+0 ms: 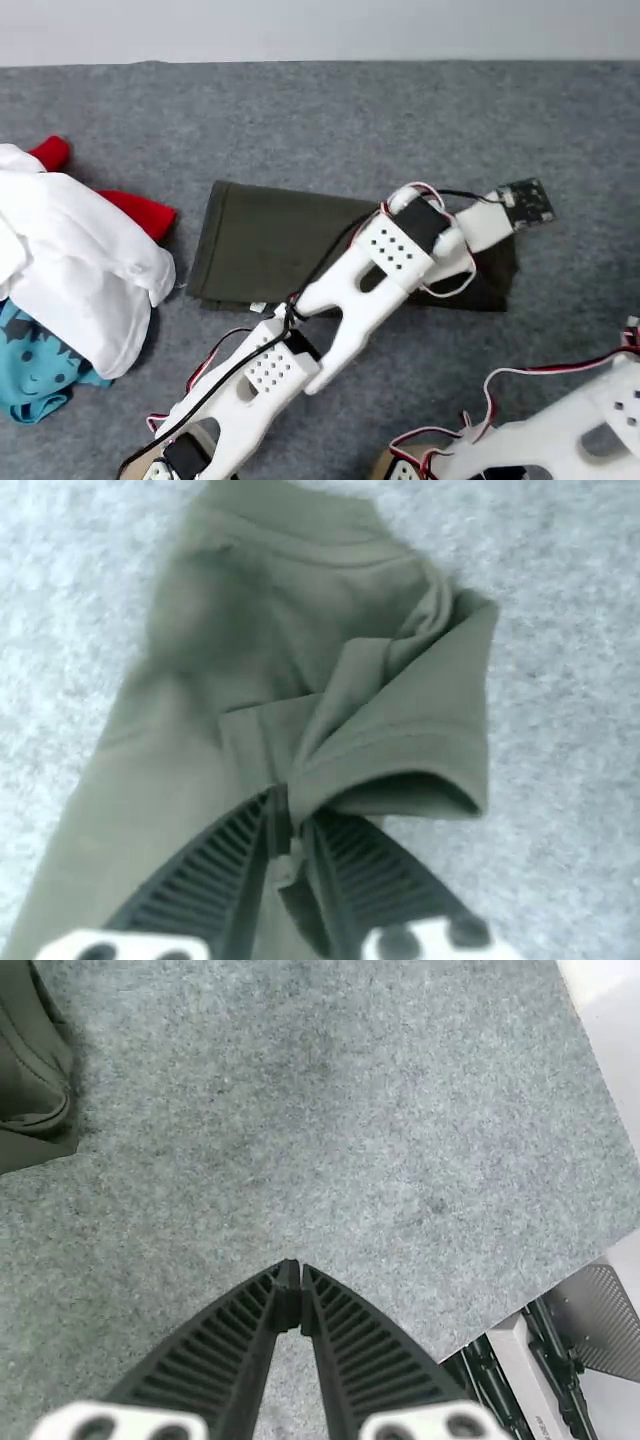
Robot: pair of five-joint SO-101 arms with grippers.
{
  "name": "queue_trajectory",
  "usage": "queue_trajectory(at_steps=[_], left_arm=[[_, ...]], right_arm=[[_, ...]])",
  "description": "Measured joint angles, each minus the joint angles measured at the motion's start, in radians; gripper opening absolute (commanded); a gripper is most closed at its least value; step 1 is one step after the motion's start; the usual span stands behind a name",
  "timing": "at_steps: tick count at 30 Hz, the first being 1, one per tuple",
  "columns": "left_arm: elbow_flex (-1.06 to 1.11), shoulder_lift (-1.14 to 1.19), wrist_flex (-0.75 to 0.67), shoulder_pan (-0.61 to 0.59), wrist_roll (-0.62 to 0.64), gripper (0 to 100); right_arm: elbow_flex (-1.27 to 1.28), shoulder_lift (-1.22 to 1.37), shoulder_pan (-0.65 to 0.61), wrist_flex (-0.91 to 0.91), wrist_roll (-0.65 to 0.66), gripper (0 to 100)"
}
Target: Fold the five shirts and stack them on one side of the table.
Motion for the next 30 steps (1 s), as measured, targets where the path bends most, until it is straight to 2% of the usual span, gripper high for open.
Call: queue_trajectory(at_steps=[2, 12, 22, 26, 30], left_arm=[[0.0, 0.028, -0.003, -0.017, 0.0, 17], [0.0, 0.132, -0.074, -0.087, 0.0, 17], [-0.034, 0.135, -0.058, -0.15, 0.0, 17], [-0.104, 0.104, 0.021, -0.126, 0.0, 17], [-0.068, 0.043, 0.028, -0.081, 0.0, 17]], right_arm=[[0.0, 0.0, -0.008, 0.0, 0.0, 1.2], [0.0, 0.0, -0.009, 0.0, 0.0, 1.2], [0.0, 0.0, -0.009, 0.0, 0.0, 1.2], [0.0, 0.0, -0.011, 0.0, 0.0, 1.2], [0.0, 0.0, -0.044, 0.0, 0.0, 1.2]])
